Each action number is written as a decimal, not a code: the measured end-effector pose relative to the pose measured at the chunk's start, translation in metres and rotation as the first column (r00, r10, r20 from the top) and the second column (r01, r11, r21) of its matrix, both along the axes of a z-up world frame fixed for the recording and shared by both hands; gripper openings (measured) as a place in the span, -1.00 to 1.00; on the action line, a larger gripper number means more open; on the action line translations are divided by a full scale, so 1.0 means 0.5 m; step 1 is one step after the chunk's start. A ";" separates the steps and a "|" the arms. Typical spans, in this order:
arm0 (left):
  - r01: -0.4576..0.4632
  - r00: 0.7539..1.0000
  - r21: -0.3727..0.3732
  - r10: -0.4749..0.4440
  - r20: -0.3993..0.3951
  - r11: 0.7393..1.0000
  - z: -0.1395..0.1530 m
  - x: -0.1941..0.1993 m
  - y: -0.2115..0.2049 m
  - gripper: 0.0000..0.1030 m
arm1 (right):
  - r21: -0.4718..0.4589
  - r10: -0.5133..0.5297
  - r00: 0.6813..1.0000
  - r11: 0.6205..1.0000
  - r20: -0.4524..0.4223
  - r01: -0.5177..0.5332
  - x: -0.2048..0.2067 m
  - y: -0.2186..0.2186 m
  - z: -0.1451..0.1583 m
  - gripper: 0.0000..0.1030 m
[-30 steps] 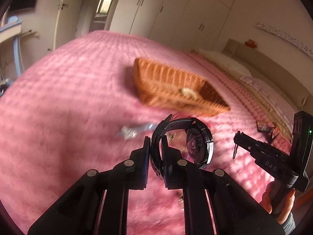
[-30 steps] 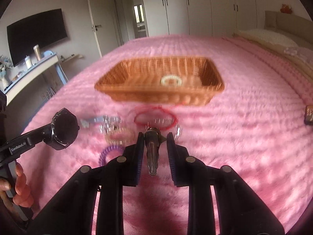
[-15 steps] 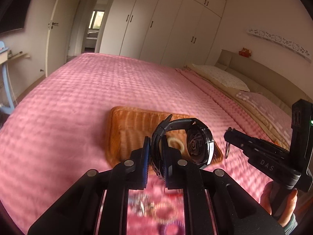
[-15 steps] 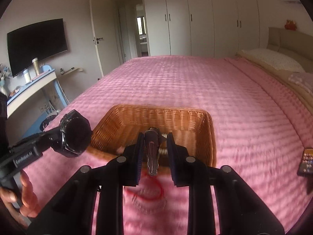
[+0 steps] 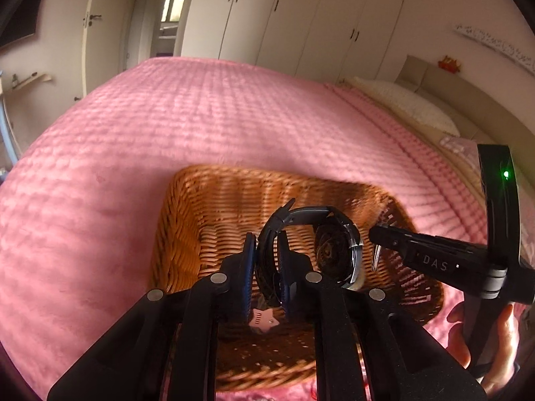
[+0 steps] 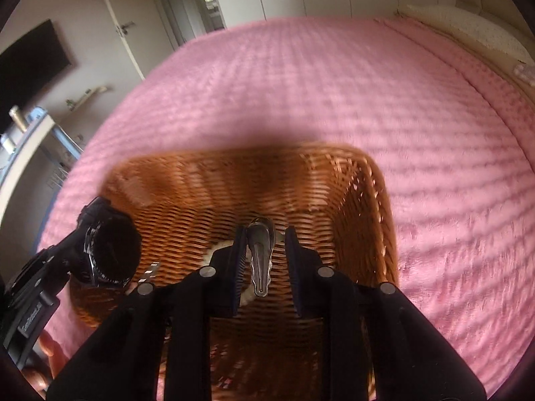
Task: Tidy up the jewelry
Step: 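Carry the watch and grey clip into the basket and open both tools, then withdraw both tools from the basket toward the remaining jewelry, then grasp the small gold charm with the left tool while the right grasps the purple spiral hair tie, then carry the charm and purple hair tie into the basket and release both, then withdraw both tools from the basket toward the remaining jewelry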
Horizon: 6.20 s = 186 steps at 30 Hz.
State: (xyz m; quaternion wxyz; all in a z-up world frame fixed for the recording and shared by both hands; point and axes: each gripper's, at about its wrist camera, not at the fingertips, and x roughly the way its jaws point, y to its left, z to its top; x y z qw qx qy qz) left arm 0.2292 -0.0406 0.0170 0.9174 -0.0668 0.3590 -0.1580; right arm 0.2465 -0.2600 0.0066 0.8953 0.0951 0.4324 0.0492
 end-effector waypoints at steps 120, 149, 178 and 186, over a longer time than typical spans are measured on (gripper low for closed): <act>0.210 0.969 0.045 -0.214 0.124 0.977 -0.051 -0.528 0.069 -0.85 | 0.082 0.087 0.981 0.991 0.172 -0.102 -0.511 0.068 -0.043 -0.81; 0.142 0.974 0.006 -0.141 0.179 0.990 0.077 -0.033 0.005 -0.85 | 0.014 -0.001 0.985 1.000 0.175 -0.002 -0.066 0.028 0.088 -0.81; 0.205 0.970 -0.060 -0.194 0.148 0.977 0.088 -0.084 0.058 -0.21 | 0.034 0.033 0.996 0.999 0.087 -0.036 -0.072 0.039 0.060 -0.33; 0.172 0.974 -0.043 -0.163 0.157 0.984 0.085 -0.205 0.155 0.02 | 0.002 0.082 0.966 0.996 0.246 -0.085 -0.239 0.085 0.114 -0.19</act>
